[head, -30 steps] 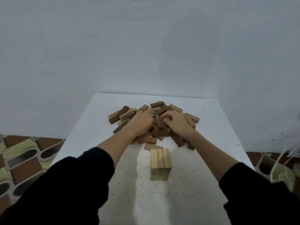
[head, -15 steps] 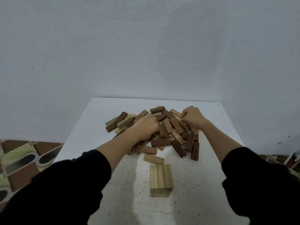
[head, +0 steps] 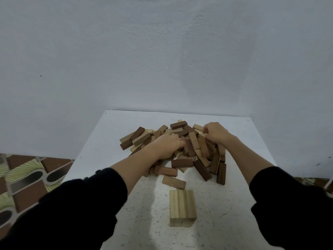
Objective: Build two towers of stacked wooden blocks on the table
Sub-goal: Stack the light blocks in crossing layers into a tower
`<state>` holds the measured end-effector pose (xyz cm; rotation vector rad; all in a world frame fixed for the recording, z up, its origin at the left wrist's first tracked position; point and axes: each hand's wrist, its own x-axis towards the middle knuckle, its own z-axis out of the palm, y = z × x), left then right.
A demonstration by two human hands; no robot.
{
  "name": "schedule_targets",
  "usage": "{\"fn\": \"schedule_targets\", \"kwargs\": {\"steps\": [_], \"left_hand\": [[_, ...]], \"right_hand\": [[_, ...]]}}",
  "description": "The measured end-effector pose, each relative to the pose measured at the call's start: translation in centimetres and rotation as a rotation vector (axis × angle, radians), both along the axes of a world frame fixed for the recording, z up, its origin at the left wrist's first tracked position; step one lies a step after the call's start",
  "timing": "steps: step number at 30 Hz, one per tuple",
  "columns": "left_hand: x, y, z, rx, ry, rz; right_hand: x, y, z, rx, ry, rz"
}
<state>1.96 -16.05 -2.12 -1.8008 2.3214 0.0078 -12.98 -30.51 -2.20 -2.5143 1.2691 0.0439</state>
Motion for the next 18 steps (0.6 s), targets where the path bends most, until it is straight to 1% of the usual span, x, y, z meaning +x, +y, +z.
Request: {"fn": "schedule_targets", "kwargs": {"steps": [4,7,11,14,16,18], "left_hand": [[0.7,-0.2,-0.4,0.0,0.02,-0.015],[1.2,-0.1,-0.9,0.018,0.091,-0.004],[1.6,0.1,-0.4,0.013,0.382,0.158],[1.6,0.3,0.5,0.004,0.611,0.286],[1.6,0.2,0.8,-0.012,0.712,0.364],[1.5,0.1,0.8,-0.05,0.78,0.419]], "right_hand": [[-0.1,-0.4,-0.4,0.016,-0.007,-0.004],[0.0,-0.4,-0.6,0.015,0.004,-0.006],[0.3,-0.5,-0.8,0.019,-0.039,-0.022],[0.2,-0.5,-0.9,0.062,-0.074,-0.052],[0.0,-0.4,-1.0,0.076,-0.098,-0.068],[-0.2,-0.1,-0.9,0.042,-0.085,-0.064]]}}
